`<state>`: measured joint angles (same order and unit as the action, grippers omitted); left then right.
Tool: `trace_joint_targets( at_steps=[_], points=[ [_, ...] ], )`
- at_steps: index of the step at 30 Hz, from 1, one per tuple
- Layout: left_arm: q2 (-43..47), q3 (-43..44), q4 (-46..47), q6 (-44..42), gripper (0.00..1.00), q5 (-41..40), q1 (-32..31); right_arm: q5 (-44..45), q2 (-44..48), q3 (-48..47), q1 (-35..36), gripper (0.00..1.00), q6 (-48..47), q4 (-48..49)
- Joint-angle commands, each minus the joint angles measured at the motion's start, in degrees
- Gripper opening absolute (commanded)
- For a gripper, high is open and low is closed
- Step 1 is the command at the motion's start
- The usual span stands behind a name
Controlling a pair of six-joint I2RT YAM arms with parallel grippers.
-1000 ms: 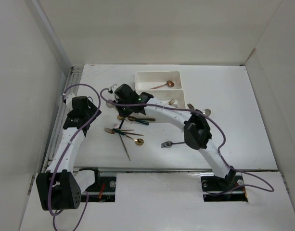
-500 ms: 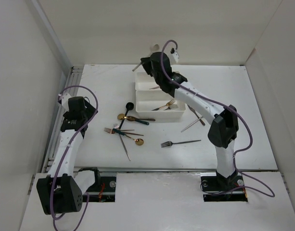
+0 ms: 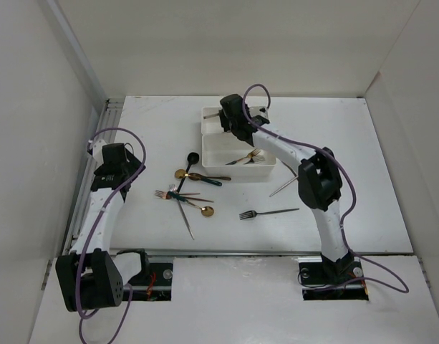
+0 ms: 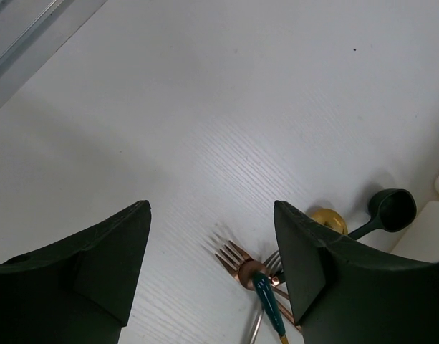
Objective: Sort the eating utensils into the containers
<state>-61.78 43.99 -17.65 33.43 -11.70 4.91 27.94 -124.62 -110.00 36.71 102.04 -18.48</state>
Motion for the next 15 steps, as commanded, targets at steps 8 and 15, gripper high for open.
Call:
trace_joint_targets(
  at_steps=[8, 15],
  points=[
    [-1.6, 2.9, 0.4, -1.1, 0.67, 0.3, 0.2, -3.9, -1.2, 4.0, -2.3, 0.03, 7.3, 0.7],
    [-2.1, 3.4, 0.4, -1.1, 0.67, 0.8, 0.2, -4.6, -0.5, 6.7, -3.4, 0.36, 3.4, 5.6]
  ],
)
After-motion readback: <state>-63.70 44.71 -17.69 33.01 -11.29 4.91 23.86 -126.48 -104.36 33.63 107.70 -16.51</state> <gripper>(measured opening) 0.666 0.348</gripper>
